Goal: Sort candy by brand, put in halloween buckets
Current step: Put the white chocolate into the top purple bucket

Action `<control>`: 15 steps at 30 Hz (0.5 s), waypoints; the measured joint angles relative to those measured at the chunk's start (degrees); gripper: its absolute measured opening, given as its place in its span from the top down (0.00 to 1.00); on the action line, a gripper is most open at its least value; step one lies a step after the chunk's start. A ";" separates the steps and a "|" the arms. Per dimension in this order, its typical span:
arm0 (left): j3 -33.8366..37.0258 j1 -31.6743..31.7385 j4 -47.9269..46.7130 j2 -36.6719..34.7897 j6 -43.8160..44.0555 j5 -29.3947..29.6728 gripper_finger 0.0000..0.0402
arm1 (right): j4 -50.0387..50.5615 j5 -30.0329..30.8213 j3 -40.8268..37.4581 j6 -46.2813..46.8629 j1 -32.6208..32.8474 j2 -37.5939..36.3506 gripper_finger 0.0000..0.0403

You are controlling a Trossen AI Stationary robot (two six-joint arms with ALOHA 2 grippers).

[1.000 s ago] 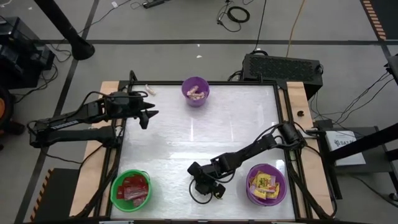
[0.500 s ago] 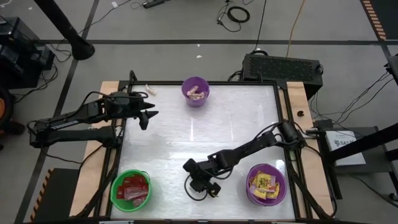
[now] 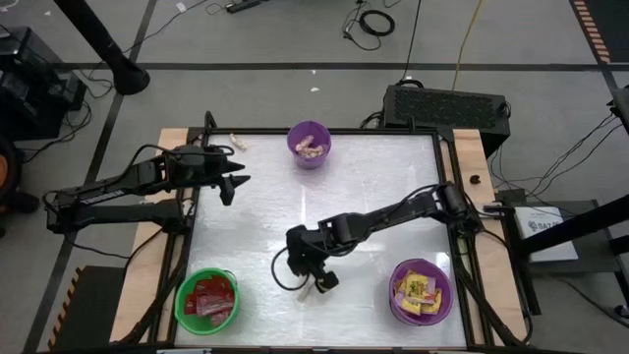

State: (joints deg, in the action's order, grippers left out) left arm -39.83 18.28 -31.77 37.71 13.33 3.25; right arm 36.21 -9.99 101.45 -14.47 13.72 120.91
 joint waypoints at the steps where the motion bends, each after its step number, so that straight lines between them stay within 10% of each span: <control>1: 0.00 0.00 -0.05 0.00 -0.35 0.00 0.49 | -0.12 -0.50 0.00 -1.74 0.19 0.33 0.94; 15: -0.02 0.00 -0.24 0.00 -1.40 -1.47 0.49 | -5.02 -0.64 0.00 -8.93 2.88 4.42 0.62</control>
State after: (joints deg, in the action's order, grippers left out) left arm -39.86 18.28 -32.00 37.71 11.93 1.78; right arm 31.18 -10.62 101.45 -23.40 16.60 125.33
